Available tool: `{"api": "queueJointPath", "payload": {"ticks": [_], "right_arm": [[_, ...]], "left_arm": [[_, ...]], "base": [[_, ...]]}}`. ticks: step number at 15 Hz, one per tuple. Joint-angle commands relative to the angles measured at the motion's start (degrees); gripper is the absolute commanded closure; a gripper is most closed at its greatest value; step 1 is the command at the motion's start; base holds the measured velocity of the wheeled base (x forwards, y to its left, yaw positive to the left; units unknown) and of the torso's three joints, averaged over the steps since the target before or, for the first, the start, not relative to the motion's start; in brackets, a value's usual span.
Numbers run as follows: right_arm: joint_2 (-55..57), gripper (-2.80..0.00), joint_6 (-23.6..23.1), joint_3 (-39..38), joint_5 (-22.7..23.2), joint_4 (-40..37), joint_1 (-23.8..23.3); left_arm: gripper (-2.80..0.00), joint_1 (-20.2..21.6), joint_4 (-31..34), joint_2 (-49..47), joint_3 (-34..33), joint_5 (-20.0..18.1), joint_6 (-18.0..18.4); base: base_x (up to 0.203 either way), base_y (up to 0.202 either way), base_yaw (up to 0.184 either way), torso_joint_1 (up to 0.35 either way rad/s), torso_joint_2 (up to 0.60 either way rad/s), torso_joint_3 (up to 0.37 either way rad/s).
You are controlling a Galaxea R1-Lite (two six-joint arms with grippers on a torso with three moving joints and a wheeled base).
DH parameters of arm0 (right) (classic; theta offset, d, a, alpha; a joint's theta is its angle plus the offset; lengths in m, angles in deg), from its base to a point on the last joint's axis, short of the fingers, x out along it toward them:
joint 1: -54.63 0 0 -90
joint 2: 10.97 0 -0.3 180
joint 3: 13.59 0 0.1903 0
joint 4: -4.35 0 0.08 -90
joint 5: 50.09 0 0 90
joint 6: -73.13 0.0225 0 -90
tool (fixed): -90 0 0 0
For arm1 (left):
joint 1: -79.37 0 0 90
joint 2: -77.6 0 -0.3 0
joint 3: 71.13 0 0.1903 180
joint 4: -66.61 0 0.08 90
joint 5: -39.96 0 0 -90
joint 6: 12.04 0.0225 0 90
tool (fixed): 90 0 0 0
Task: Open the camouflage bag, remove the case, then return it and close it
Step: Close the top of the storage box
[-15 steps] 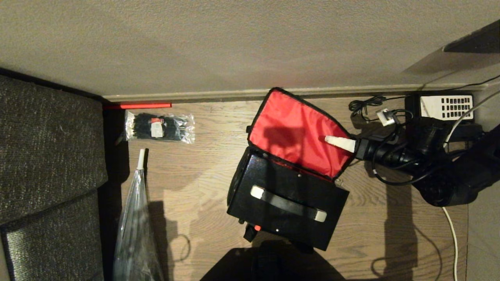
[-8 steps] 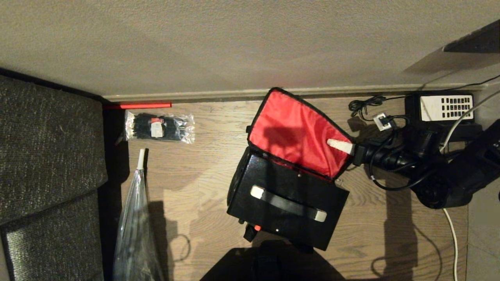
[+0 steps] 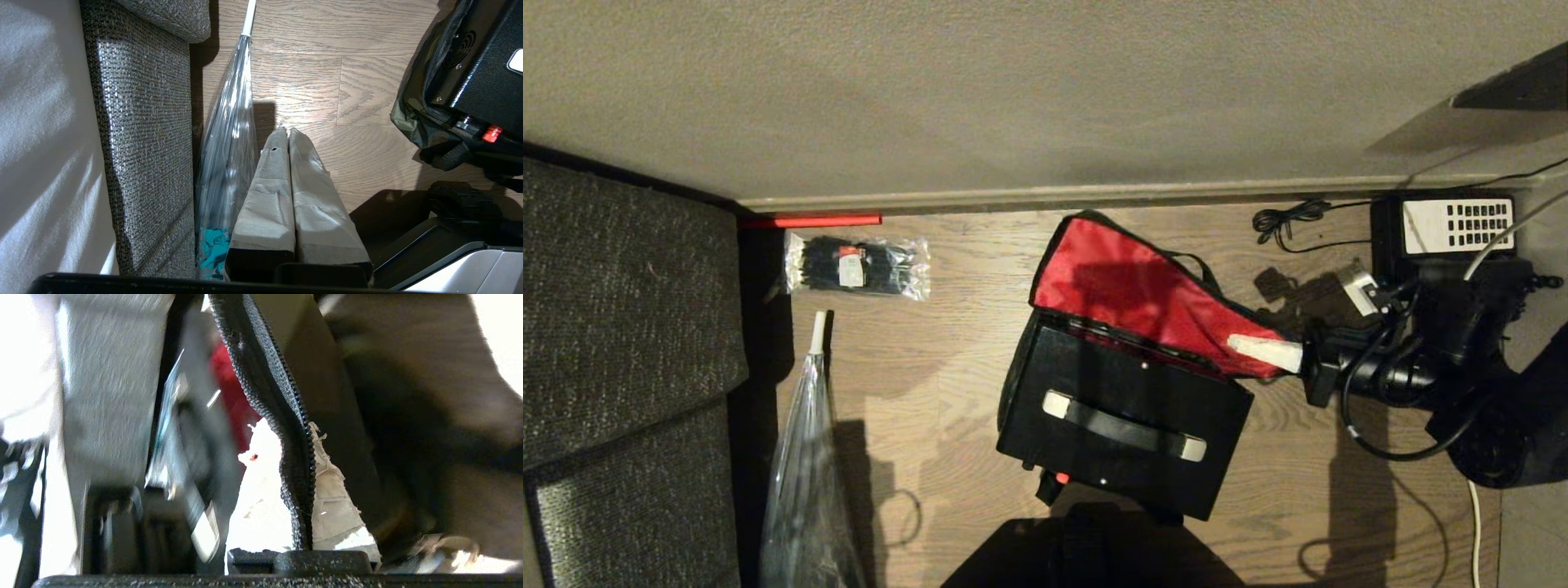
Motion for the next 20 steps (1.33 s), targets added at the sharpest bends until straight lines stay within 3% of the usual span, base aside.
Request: {"api": "queueJointPath", "payload": {"ticks": [1, 7, 20], "right_arm": [[-3.54, 0.00, -8.09, -5.22, 5.89, -0.19, -0.43], [-4.11, 0.00, -13.67, -11.83, 7.89, 1.44, -0.26], [-15.58, 0.00, -10.79, -8.35, 8.21, -2.54, -0.17]], "left_arm": [[0.00, 0.06, 0.01, 0.11, -0.18, 0.03, -0.04], [0.00, 0.02, -0.06, 0.11, -0.18, 0.03, -0.04], [0.00, 0.02, -0.04, 0.11, -0.18, 0.03, -0.04]], "base": [[0.000, 0.000, 0.000, 0.000, 0.00, 0.000], [0.000, 0.000, 0.000, 0.000, 0.00, 0.000], [0.000, 0.000, 0.000, 0.000, 0.00, 0.000]]}}
